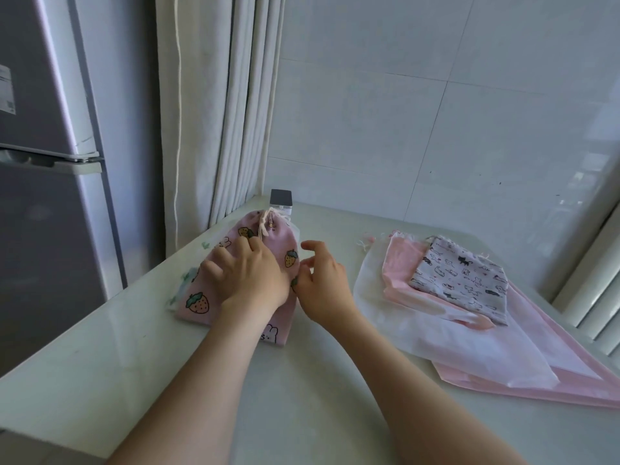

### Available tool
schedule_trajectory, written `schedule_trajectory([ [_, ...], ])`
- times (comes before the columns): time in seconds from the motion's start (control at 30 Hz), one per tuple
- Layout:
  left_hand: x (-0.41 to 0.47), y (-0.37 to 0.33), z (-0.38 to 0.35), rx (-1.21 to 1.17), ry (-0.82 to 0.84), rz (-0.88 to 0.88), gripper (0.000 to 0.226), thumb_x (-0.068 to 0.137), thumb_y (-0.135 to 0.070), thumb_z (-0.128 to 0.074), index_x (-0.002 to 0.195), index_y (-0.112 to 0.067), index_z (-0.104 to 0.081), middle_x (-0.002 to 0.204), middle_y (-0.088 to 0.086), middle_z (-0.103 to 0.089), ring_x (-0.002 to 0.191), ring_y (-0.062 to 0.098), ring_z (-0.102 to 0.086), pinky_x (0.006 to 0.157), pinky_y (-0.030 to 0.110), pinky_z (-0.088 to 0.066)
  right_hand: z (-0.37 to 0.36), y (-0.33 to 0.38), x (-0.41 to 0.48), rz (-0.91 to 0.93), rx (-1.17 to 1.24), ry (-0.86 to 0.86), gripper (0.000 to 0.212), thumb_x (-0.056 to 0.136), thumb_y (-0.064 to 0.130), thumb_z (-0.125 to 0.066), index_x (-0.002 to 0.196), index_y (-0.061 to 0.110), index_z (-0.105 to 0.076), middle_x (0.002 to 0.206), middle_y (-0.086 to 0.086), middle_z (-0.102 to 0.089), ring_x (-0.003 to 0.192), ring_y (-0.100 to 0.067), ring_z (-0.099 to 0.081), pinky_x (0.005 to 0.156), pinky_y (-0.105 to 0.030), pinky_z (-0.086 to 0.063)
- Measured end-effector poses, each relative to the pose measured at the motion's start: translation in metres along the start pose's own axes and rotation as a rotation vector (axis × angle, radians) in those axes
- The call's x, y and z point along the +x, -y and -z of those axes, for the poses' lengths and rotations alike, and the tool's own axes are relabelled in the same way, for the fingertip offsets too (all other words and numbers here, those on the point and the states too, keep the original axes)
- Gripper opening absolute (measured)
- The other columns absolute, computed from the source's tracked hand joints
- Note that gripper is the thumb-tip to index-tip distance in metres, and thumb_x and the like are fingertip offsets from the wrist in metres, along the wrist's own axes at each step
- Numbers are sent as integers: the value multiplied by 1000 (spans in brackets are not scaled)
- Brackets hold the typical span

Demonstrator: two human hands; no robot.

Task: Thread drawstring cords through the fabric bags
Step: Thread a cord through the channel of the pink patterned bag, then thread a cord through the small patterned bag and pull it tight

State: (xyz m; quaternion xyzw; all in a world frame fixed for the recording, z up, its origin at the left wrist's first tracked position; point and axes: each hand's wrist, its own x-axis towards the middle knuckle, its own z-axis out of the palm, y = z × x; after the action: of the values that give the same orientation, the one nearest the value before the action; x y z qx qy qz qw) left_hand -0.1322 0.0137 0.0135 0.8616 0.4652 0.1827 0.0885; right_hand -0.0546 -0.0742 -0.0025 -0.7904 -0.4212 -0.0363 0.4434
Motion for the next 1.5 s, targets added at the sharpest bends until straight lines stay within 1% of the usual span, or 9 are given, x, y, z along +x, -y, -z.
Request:
schedule_trajectory([
  [0.2,12,9,-23,-53,71,-19,73,103,-46,-32,164,-15,-7,174,5,-2,156,51,3,122,66,-7,7,-2,-3,-31,-53,32,37,94,4,-47,122,11,-70,99,-4,-75,91,-24,-69,84,-32,-53],
  [0.4,24,10,-34,-13,31,-55,80,99,-44,-46,165,-18,-7,173,5,-4,157,48,2,122,66,-9,17,-8,-1,-40,-95,-2,36,92,5,-47,113,14,-74,85,2,-71,75,-15,-56,73,-24,-43],
  [0.6,32,-1,-44,-102,-154,-110,85,89,-55,-66,153,-13,-29,161,11,-32,149,43,-26,115,60,-30,22,-7,5,-52,-107,-47,38,90,5,-44,114,13,-72,72,-3,-69,74,-22,-61,68,-33,-53],
  [0.7,25,-14,-36,-221,-402,-185,81,79,-27,-79,146,-10,-38,148,17,-42,134,40,-42,103,50,-43,27,-6,11,-63,-115,-68,37,92,6,-42,117,14,-69,66,1,-62,87,-23,-58,75,-37,-54],
  [0.8,18,-25,-31,-312,-511,-352,60,75,-2,-64,133,-11,-51,133,18,-48,119,39,-44,89,49,-42,33,-6,16,-50,-155,-94,36,92,7,-44,117,13,-69,72,1,-65,93,-24,-61,80,-35,-51],
  [0.97,8,-46,-19,-270,-297,-655,32,87,-12,-59,118,-18,-67,117,7,-60,110,33,-53,91,46,-43,64,-18,23,9,-412,-97,40,92,6,-48,122,15,-71,117,-5,-74,109,-27,-67,78,-31,-49],
  [1.17,2,-85,-14,-128,133,-787,26,97,-19,-50,118,-21,-65,117,3,-64,112,27,-58,93,41,-50,125,-55,18,-101,-676,-158,38,81,-6,-53,109,13,-70,108,-10,-69,94,-33,-64,69,-35,-49],
  [1.33,4,-106,-41,-226,204,-772,30,96,-21,-52,121,-21,-68,123,3,-63,115,26,-60,94,41,-52,144,-96,9,-404,-645,-131,10,83,8,-57,86,13,-49,90,-10,-56,78,-33,-53,59,-32,-38],
  [1.5,-2,-116,-69,-475,289,-727,30,101,-28,-51,122,-28,-72,129,3,-59,120,21,-59,107,33,-44,145,-115,12,-534,-581,-64,28,81,32,-64,99,17,-49,97,-7,-58,93,-34,-62,67,-36,-44],
])
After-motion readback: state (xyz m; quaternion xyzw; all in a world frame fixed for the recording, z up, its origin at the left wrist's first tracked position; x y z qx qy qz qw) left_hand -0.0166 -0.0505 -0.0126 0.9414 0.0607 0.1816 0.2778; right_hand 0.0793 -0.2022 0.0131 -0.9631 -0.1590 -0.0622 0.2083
